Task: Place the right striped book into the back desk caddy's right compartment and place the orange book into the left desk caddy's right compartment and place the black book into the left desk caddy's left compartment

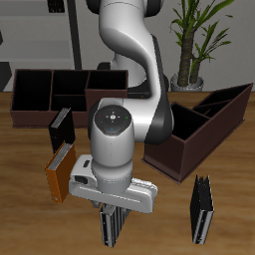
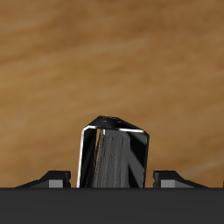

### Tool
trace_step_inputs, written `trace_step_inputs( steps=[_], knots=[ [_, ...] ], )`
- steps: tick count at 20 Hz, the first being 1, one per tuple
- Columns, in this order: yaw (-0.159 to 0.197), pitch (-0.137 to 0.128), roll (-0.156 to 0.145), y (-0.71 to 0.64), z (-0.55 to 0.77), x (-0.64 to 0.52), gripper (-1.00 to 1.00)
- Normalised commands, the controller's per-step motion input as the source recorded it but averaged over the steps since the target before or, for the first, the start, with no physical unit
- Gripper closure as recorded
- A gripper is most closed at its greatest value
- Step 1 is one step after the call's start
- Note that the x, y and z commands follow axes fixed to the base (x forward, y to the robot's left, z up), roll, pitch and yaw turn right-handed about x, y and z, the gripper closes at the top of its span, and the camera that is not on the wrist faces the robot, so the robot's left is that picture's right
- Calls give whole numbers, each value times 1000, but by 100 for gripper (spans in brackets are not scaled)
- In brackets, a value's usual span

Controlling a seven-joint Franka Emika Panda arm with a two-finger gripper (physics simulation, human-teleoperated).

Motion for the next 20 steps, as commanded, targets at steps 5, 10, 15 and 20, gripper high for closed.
trace_step_inputs(
  steps=[5,10,15,20],
  knots=[
    [7,0,34,101,-2,-62,100],
    [-36,-67,-54,-106,428,-150,100],
    [-44,-126,-23,-384,750,-409,100],
    [-2,-147,8,-396,959,-636,100]
  ],
)
